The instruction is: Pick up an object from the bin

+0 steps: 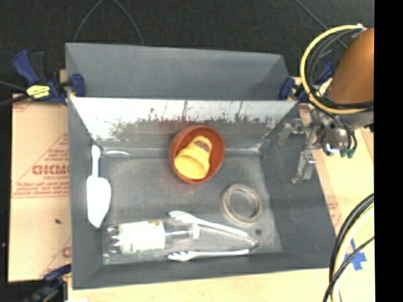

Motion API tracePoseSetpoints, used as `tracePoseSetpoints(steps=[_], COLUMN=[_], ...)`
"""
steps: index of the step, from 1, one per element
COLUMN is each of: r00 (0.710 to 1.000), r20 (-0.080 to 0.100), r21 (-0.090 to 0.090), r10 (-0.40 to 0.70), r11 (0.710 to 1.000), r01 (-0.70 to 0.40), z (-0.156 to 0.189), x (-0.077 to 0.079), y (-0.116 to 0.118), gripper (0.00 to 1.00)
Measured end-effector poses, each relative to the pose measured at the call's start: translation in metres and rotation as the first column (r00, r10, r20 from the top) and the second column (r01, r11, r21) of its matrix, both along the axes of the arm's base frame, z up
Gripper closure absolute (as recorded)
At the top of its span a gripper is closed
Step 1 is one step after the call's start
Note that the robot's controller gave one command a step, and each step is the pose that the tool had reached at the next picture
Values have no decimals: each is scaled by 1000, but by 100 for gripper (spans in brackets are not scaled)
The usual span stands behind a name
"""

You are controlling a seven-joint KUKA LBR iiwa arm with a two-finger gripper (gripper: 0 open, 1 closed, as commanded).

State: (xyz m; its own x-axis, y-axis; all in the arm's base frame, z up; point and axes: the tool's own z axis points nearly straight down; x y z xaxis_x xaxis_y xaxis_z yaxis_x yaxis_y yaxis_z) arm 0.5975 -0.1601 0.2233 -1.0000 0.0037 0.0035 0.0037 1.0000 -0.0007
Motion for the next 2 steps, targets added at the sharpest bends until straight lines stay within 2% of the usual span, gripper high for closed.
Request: tracePoseSetpoints(steps=[1, 2], r00=[1000, 994], r20=[8, 11], r21=[-1, 0], r10=[4, -109], r11=[1000, 994], r01=[-4, 109], z=[5, -150], x=[2, -20], y=[1, 47], gripper=[0, 0])
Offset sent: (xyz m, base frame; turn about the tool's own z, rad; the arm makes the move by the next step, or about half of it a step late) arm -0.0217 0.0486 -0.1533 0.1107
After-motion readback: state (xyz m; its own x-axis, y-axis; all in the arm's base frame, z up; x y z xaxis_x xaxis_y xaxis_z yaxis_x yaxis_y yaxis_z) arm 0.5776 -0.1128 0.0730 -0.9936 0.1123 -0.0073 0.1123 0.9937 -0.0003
